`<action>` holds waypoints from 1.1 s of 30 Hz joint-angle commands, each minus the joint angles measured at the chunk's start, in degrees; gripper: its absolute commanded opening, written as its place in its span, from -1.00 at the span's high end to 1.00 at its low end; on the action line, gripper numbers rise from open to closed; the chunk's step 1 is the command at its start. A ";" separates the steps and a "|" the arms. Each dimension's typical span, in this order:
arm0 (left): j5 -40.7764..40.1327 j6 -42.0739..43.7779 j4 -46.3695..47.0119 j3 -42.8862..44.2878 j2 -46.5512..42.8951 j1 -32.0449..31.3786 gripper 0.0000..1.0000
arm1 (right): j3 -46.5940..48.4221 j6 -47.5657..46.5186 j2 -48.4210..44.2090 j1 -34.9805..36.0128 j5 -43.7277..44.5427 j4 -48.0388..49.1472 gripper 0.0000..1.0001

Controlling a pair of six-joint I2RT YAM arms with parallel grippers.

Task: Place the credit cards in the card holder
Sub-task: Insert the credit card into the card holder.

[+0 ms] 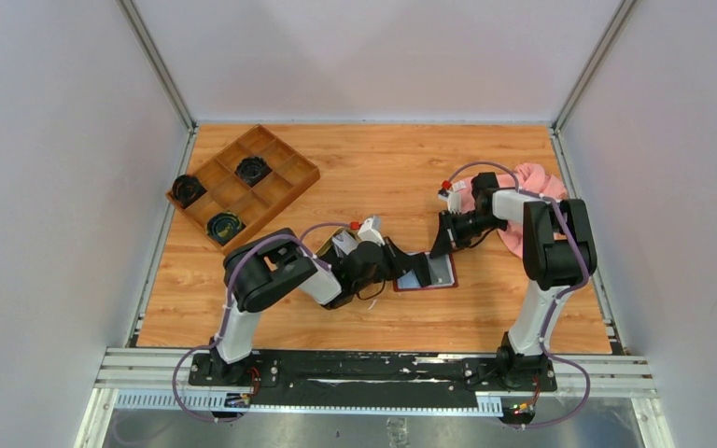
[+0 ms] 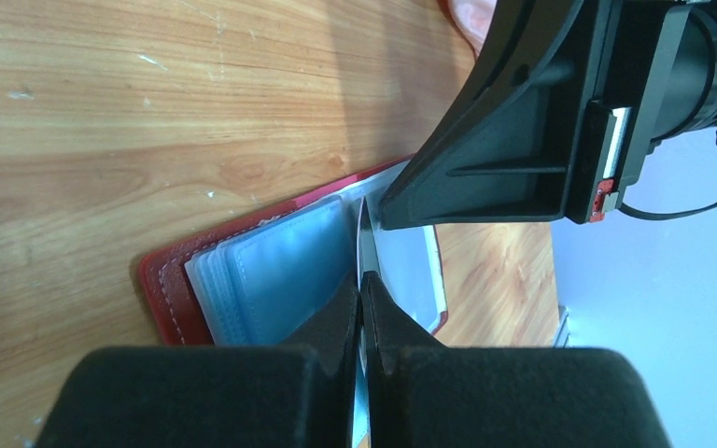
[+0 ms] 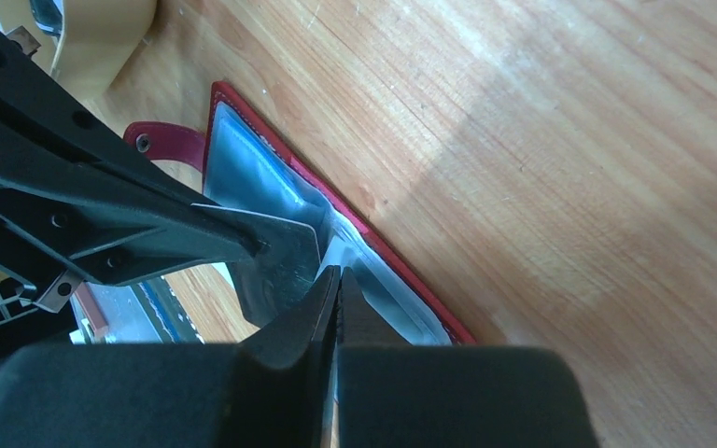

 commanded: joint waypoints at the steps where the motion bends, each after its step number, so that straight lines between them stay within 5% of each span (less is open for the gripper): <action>1: 2.86 0.57 -3.98 1.28 2.21 0.18 1.00 | 1.39 -0.91 1.65 -0.88 3.20 -2.19 0.99; 33: 13.80 -2.92 -8.99 3.24 5.00 3.40 1.00 | 2.27 -1.93 0.59 -0.80 2.42 -2.81 0.99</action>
